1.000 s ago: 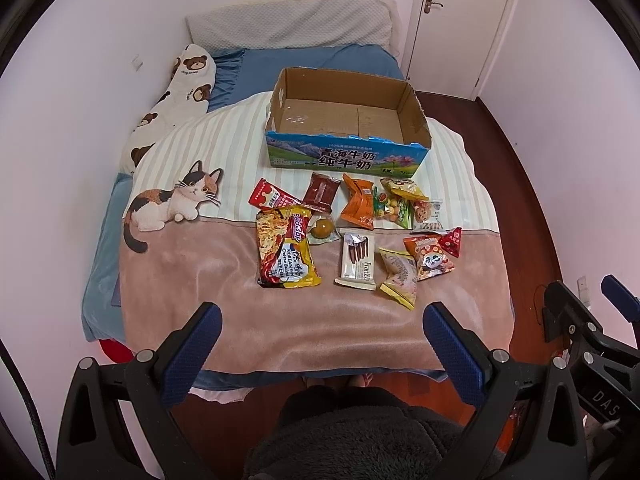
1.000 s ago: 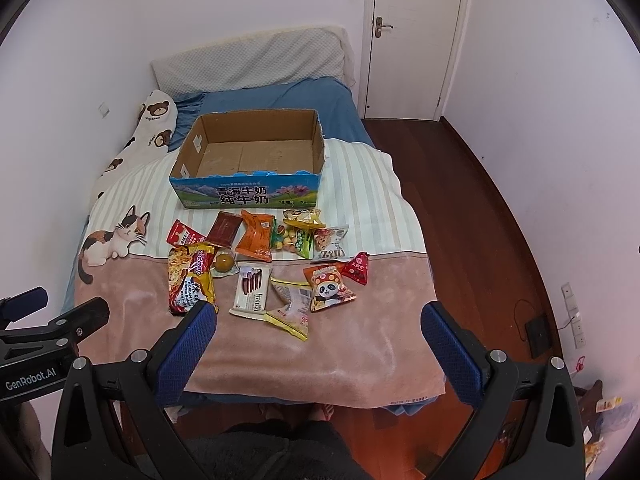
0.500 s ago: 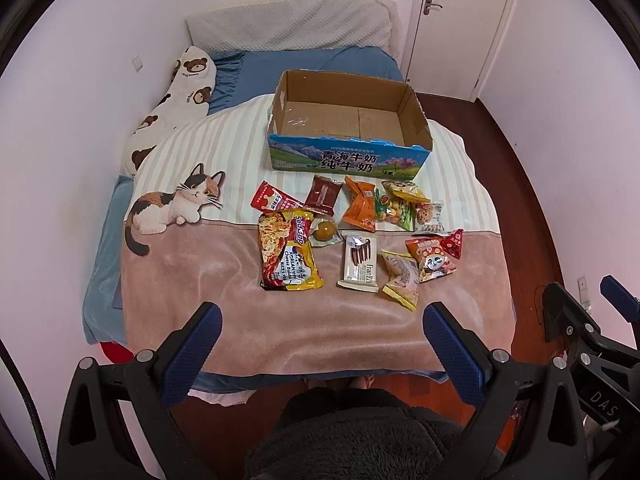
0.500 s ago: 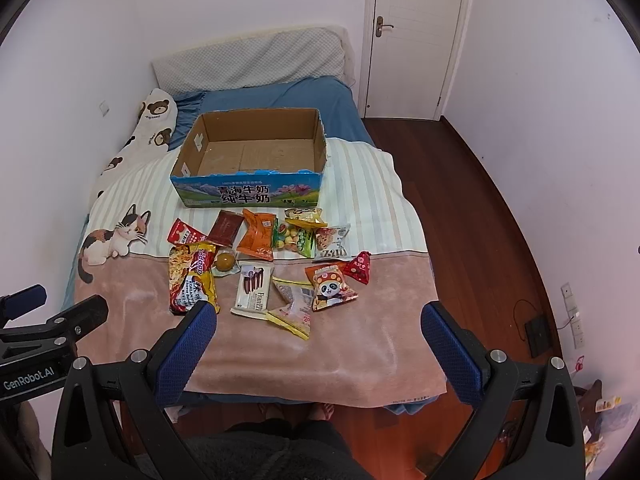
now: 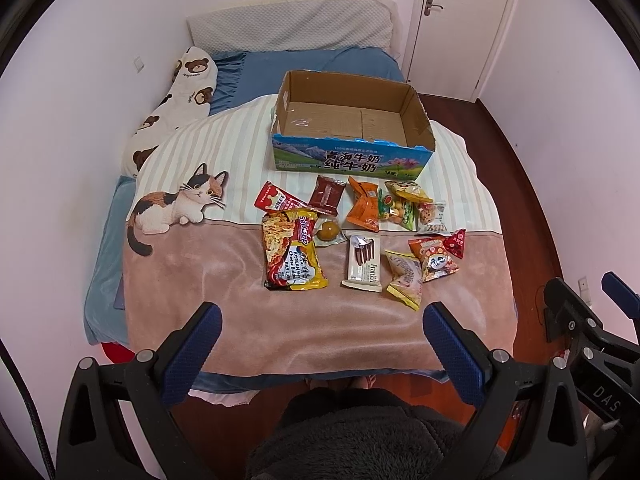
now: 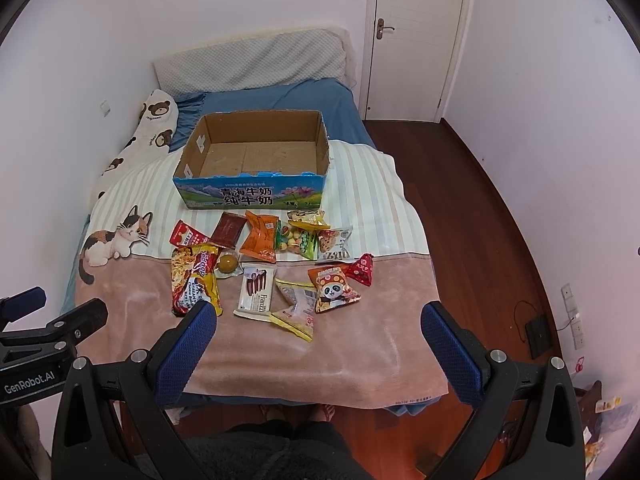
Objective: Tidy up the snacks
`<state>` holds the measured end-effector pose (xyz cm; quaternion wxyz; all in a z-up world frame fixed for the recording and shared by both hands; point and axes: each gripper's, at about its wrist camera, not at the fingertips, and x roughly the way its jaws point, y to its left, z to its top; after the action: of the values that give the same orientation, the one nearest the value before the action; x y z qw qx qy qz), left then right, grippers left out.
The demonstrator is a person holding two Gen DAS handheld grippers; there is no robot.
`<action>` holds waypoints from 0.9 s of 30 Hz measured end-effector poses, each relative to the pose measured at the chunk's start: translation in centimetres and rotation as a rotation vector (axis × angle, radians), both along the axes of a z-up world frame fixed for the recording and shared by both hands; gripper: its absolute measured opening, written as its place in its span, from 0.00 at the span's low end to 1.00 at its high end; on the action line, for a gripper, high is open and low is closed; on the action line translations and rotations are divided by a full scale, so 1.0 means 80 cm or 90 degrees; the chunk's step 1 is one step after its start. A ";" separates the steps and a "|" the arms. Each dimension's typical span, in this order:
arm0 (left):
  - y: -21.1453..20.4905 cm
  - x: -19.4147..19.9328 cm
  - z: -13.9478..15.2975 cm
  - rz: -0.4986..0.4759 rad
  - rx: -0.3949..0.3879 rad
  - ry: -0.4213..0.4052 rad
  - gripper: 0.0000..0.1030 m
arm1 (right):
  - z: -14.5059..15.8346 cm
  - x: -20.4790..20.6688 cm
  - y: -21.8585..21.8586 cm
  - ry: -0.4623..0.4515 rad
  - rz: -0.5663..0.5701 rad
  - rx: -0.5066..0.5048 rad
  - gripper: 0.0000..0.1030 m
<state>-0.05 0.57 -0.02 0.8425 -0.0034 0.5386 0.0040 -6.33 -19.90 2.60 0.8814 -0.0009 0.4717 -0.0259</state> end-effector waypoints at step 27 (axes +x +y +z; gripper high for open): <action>0.014 -0.003 -0.004 0.002 0.000 -0.002 1.00 | -0.006 0.002 0.012 0.006 -0.003 0.004 1.00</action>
<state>-0.28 1.71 -0.37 0.8432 -0.0039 0.5375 0.0052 -6.19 -18.95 2.15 0.8791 0.0028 0.4758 -0.0265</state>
